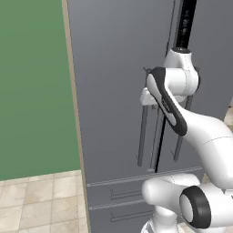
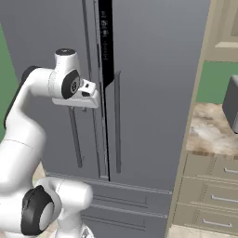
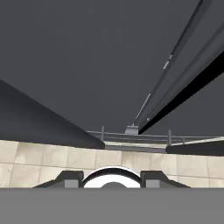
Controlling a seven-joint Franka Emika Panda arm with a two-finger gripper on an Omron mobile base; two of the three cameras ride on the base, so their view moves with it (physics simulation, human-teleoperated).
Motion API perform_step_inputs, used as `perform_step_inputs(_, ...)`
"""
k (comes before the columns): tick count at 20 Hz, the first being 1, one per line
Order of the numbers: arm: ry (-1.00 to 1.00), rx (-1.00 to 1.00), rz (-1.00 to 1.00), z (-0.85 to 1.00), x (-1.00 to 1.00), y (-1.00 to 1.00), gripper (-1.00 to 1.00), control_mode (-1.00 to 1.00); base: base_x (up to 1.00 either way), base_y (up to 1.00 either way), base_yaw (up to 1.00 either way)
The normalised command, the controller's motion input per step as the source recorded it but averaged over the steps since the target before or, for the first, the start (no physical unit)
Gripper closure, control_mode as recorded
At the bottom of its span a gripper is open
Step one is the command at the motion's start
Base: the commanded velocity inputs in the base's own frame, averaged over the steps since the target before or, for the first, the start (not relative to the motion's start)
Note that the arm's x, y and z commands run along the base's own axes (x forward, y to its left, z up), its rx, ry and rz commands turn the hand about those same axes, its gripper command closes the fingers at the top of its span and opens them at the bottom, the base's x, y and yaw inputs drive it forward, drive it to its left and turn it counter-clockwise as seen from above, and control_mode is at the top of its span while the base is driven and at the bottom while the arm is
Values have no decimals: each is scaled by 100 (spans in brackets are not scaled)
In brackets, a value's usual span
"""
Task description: Open the fridge, remove the pear, corn, and steak, and place them on any counter.
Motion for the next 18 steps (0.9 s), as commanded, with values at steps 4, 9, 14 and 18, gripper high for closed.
perform_step_inputs(4,-1,0,0,0,-17,-2,-100,-100,0,0,0)
perform_step_inputs(9,0,0,0,0,0,0,-100,100,-65,-51,0)
perform_step_inputs(14,0,0,0,0,0,0,-100,100,-55,-36,0)
perform_step_inputs(18,-20,0,0,2,-17,-29,-100,-100,0,0,0)
